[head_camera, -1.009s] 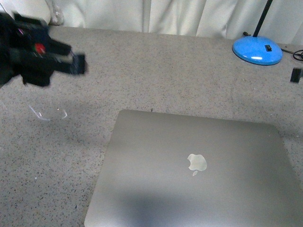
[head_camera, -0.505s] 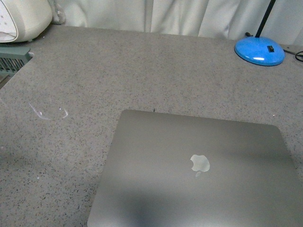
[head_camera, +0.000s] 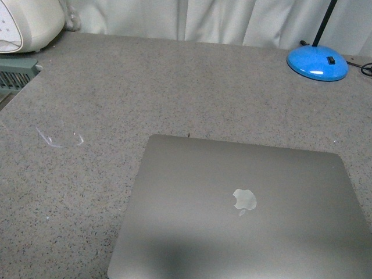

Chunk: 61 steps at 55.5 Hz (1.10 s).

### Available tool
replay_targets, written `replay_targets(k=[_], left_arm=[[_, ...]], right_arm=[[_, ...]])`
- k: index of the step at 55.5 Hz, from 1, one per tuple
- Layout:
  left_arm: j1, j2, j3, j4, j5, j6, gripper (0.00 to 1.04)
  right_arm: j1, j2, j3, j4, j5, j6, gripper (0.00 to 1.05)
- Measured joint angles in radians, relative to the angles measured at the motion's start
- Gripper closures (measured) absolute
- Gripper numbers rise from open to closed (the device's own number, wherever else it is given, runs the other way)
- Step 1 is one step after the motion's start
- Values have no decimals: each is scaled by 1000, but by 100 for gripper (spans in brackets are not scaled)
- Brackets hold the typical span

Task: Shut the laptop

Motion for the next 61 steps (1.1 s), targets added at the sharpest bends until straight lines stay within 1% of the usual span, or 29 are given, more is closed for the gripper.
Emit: replay_targets(k=[13,15,18,21,26,42,58,59,61], left_arm=[[2,-63,0,-61,0,0,101],[2,-70,0,-67,0,0,101],[2,-81,0,-79,0,0,101],[2,-184,0,-216,1,0,101],[2,-245,0,-248,0,1,101],[2,-248,0,-251,0,1,101],[2,-248,0,-251,0,0,101],[2,-248,0,-251,0,0,101],[2,-248,0,-251,0,1,101]], right_arm=[[-68,-149,-2,-136,-68,2,104],[-108,-173,-2,-162,-126,2,104],[-149,-198,-2,-185,-166,2,104],[-174,-232,-2,-215,-167,2,104],[-180,-269,-2,-251,-169,2,104],[-180,-368,-2,-348,-172,2,104],[-180,-430,-2,-412,-172,2,104],[-180,-439,-2,-421,-172,2,104],[-180,-493,-2,-494,-172,3,104]])
